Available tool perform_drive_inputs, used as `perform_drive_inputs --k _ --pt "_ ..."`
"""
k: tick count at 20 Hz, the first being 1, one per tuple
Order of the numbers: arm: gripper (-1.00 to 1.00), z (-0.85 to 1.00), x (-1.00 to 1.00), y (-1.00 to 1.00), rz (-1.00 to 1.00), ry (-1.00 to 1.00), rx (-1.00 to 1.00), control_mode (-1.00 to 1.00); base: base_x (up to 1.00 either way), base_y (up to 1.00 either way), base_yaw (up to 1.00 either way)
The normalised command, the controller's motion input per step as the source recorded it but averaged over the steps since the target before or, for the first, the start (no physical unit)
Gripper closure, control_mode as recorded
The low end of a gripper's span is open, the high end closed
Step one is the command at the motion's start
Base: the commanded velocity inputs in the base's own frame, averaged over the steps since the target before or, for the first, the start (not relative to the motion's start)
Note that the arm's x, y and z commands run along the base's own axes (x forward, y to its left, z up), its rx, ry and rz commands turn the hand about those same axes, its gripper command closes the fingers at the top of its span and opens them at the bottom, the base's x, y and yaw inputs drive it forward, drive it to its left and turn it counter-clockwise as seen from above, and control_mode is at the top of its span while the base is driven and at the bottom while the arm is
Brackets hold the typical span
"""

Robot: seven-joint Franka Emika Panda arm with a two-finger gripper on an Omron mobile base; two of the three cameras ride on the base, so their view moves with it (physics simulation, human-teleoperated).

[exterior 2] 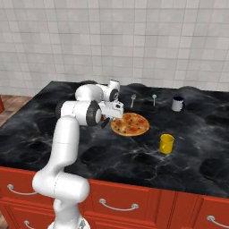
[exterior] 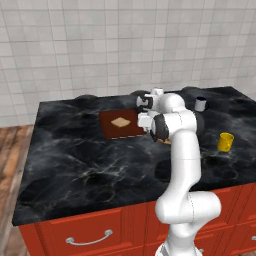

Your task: Take the pizza cutter from the drawer on the left and place it on the dining counter for cutting.

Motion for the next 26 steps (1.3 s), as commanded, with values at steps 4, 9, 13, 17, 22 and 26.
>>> perform_drive_inputs --k 4,9,13,17,22,26 --pt "-1.00 0.00 0.00 0.00 0.00 0.00 0.00 -1.00 0.00 0.00 0.00" --pt "-1.00 0.00 0.00 0.00 0.01 0.00 0.00 -1.00 0.00 0.00 0.00" --pt "-1.00 0.45 -0.16 0.00 0.03 0.00 0.00 -1.00 0.00 0.00 0.00" --pt "-1.00 0.91 -0.72 0.00 0.00 0.00 0.00 -1.00 0.00 0.00 0.00" --pt "-1.00 0.57 -1.00 0.00 0.01 -0.05 0.00 -1.00 0.00 0.00 0.00" --pt "-1.00 0.00 -1.00 0.09 0.07 -0.28 -0.05 -1.00 0.00 0.00 0.00"
